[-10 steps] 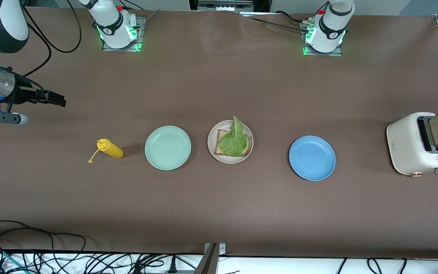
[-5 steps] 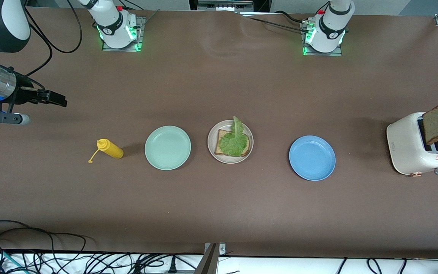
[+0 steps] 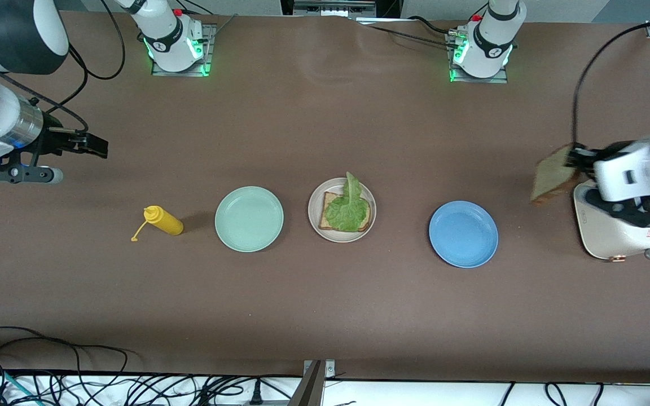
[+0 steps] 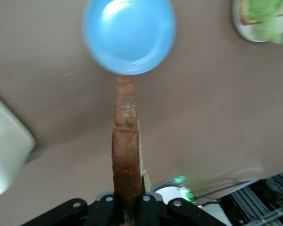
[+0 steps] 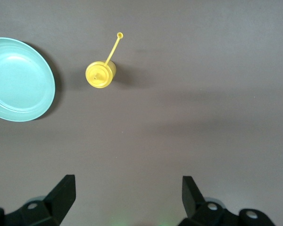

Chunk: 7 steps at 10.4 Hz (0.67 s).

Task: Make sandwich on beige plate with both arms
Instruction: 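Grasp the toast and lift it out of the toaster, left gripper, then carry the toast with the left gripper over the lettuce on the beige plate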

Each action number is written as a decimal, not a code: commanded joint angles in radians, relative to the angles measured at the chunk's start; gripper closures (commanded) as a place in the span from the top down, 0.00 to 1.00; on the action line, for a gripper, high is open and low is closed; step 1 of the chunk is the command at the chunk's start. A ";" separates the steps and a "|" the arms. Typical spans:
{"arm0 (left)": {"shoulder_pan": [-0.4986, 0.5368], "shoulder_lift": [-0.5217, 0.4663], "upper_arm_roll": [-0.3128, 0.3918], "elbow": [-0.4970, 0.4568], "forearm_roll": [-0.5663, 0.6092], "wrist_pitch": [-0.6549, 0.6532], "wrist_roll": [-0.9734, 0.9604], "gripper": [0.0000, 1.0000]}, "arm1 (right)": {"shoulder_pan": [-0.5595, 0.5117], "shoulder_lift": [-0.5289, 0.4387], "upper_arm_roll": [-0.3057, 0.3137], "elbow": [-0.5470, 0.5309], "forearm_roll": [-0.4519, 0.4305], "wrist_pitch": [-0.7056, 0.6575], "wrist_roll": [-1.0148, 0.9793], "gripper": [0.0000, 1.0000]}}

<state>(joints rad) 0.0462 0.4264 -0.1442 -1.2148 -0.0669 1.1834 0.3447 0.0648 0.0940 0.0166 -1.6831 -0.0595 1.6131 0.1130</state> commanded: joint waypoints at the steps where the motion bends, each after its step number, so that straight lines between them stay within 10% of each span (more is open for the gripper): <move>1: -0.109 0.078 0.011 0.024 -0.217 0.001 -0.080 0.00 | 0.006 0.009 0.002 0.031 -0.007 -0.013 0.008 1.00; 7: -0.121 0.304 0.011 0.006 -0.985 0.128 -0.079 0.00 | -0.005 0.032 -0.018 0.146 0.047 -0.090 -0.009 1.00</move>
<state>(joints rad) -0.0741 0.7009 -0.1298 -1.2295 -0.9414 1.2966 0.2530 0.0688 0.0979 0.0020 -1.5676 -0.0335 1.5455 0.1117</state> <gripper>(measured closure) 0.907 0.000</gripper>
